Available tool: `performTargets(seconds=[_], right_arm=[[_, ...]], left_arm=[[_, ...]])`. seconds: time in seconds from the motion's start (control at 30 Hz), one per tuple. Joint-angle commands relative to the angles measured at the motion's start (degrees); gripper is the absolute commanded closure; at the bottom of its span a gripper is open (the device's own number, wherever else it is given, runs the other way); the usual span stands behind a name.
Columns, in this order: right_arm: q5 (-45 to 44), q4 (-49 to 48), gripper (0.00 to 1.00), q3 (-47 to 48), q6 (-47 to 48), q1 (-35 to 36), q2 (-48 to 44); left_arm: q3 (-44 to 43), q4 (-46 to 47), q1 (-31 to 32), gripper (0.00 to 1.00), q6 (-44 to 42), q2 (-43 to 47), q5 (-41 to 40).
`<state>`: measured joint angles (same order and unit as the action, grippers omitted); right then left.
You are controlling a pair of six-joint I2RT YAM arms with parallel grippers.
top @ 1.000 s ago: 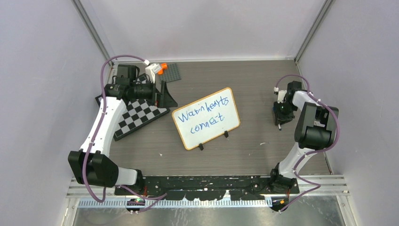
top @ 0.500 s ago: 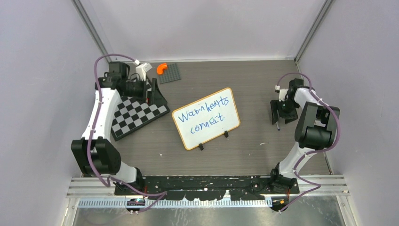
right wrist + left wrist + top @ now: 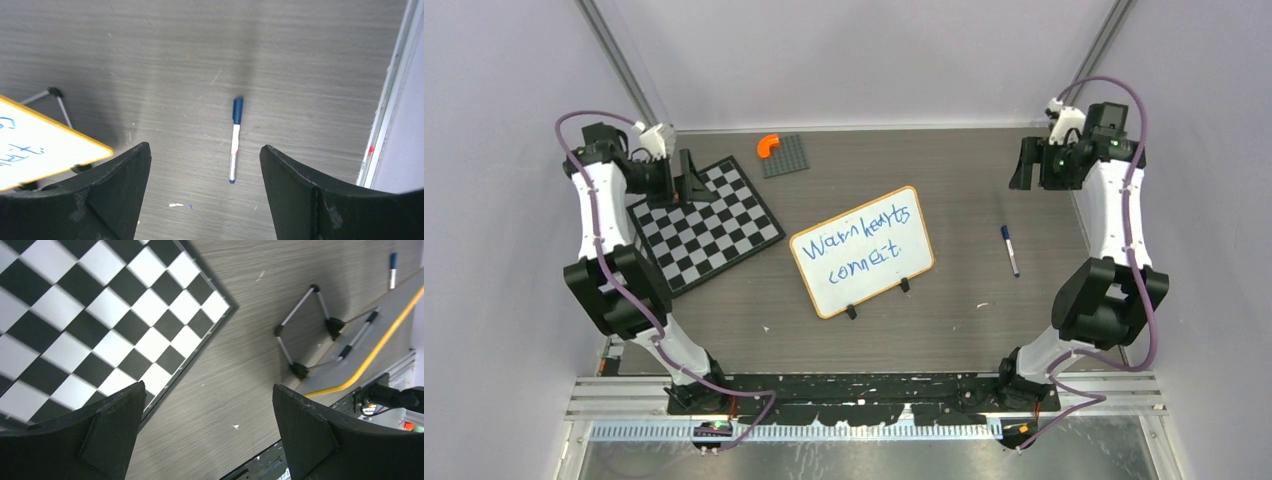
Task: Write a sentence on the whiteboard
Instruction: Reset both arms
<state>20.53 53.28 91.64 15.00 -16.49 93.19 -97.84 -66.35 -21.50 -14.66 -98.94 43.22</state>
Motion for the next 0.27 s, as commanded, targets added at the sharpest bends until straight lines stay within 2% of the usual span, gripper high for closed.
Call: performTargets(seconds=[0.0, 0.23], right_arm=[[6.3, 0.9, 0.15, 3.9, -3.0, -2.6, -2.6], [8.0, 0.0, 0.15, 1.3, -2.0, -4.8, -2.7]], left_arm=[[-0.5, -1.2, -2.9, 0.0, -4.4, 0.1, -5.2], [4.4, 1.8, -3.1, 0.0, -6.5, 3.1, -10.5]])
